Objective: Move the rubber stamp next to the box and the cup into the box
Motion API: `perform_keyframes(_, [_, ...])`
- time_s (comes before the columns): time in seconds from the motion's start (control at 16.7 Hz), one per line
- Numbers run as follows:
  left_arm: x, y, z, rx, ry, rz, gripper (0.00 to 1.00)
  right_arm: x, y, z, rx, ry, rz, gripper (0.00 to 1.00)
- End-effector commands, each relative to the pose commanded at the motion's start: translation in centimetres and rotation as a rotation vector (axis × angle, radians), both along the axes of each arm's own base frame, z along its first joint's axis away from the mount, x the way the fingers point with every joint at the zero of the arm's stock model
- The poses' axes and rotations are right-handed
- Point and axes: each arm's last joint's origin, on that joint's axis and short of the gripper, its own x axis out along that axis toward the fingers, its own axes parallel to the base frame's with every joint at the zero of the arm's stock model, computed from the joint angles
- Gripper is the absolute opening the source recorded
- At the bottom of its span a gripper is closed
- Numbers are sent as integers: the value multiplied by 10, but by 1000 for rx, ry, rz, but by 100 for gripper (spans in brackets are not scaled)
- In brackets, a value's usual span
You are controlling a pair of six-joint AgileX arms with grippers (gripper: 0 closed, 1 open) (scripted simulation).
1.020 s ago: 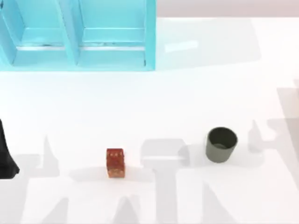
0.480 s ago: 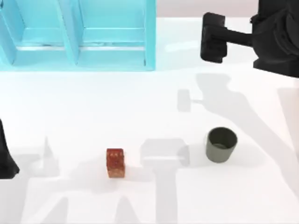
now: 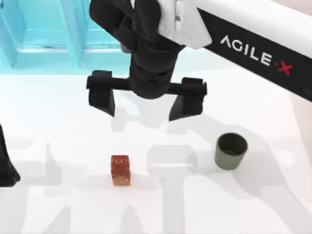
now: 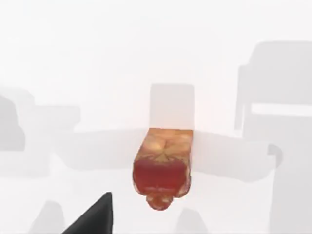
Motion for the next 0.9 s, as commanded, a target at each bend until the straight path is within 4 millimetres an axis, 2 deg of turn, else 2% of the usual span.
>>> perform_keyframes(0.18, [0,0,0,0,0,0,100,-9,39,-34,-79,78,-1,100])
perform_keyframes(0.36, [0,0,0,0,0,0,100,-17,59,-56,-128,118,-1,100])
perform_keyframes(0.78, [0,0,0,0,0,0,100,-16,60,-60,-135,124,-5,100])
perform_keyframes(0.9, [0,0,0,0,0,0,100,-16,62,-69,-134,123,-2,100])
